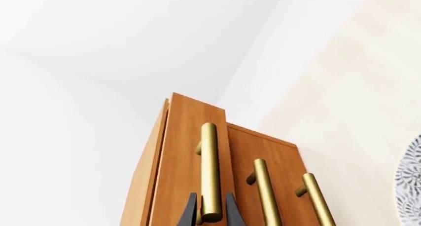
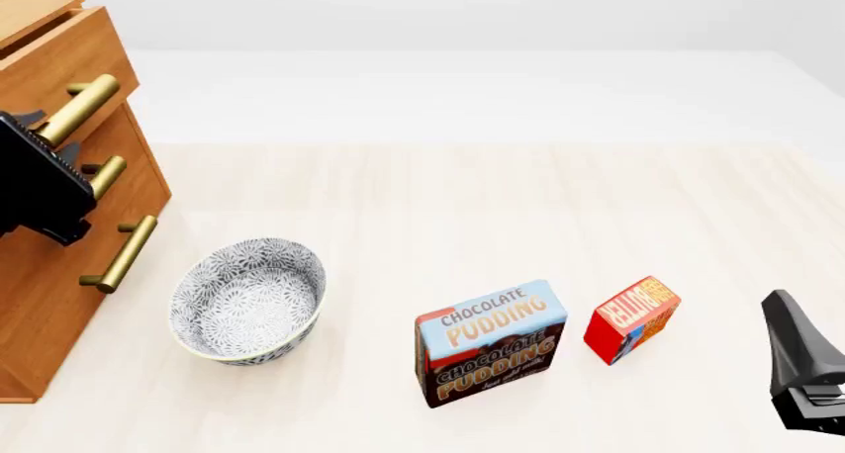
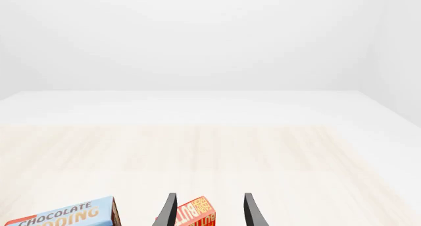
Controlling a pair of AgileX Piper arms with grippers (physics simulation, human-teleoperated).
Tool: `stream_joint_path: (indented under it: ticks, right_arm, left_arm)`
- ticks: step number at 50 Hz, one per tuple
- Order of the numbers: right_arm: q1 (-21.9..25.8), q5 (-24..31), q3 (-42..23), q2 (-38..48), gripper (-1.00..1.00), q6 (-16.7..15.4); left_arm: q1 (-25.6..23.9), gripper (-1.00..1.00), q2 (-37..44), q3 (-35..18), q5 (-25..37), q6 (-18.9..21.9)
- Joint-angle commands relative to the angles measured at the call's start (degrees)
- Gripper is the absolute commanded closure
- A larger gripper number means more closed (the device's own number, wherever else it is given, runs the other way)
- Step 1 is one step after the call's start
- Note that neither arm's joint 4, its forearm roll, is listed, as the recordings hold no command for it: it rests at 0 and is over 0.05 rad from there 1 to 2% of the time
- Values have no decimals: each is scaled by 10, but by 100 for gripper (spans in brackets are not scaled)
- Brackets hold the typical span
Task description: Put the butter at the back in the top drawer of the cabinet and close it.
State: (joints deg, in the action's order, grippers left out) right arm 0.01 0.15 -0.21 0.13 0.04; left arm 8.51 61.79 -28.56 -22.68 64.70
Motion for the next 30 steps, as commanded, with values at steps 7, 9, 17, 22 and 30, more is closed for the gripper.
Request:
stream_joint_path:
  ticks: [7,9,17,22,30]
  right_arm:
    - [0,0,0,0,-100,0]
    - [0,0,0,0,-100,0]
    - [0,0,0,0,-100,0]
    - [0,0,0,0,-100,0]
    - [0,0,0,0,-100,0]
  left_arm:
    - [-13,100,-8,-2,17,1]
    - [-17,100,-9,-2,18,2]
    - [-34,100,-11,-8,25,-1]
    - [-43,100,1,-15,20,-3]
    - [-56,100,6,-18,22,-10]
